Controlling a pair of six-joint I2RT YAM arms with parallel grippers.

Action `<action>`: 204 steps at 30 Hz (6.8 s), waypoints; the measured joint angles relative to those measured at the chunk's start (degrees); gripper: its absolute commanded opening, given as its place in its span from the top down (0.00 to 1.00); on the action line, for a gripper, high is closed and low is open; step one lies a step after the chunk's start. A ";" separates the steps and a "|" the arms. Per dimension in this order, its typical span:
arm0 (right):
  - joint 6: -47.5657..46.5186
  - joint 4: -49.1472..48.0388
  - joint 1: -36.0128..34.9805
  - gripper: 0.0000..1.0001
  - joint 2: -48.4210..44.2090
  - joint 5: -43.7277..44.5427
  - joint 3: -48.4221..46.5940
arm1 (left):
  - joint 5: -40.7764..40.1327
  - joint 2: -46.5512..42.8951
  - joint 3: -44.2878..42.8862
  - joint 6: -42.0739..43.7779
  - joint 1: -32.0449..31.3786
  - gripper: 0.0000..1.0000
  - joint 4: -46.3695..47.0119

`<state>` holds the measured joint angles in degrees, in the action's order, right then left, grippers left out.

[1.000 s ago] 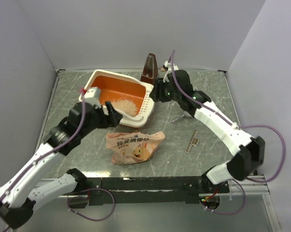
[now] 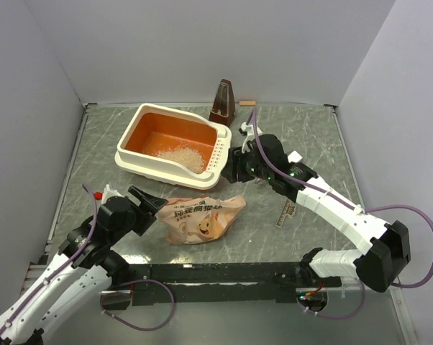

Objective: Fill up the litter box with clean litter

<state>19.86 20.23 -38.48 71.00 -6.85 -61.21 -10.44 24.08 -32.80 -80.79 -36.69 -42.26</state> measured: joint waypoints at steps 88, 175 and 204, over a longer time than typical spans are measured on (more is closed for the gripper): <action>-58.49 4.72 -7.34 1.00 22.01 -50.14 -15.34 | 34.38 -0.70 20.57 34.86 11.37 0.95 65.66; -12.04 -1.77 11.80 0.30 3.15 -21.64 1.75 | 6.32 -2.12 -8.52 45.88 11.54 0.08 12.87; -13.57 -2.45 10.32 0.32 10.99 -40.92 3.48 | 10.75 0.90 -6.51 48.63 11.54 0.07 14.97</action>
<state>6.28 17.78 -28.16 82.00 -47.77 -57.74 0.32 24.97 -39.31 -32.16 -25.15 -27.29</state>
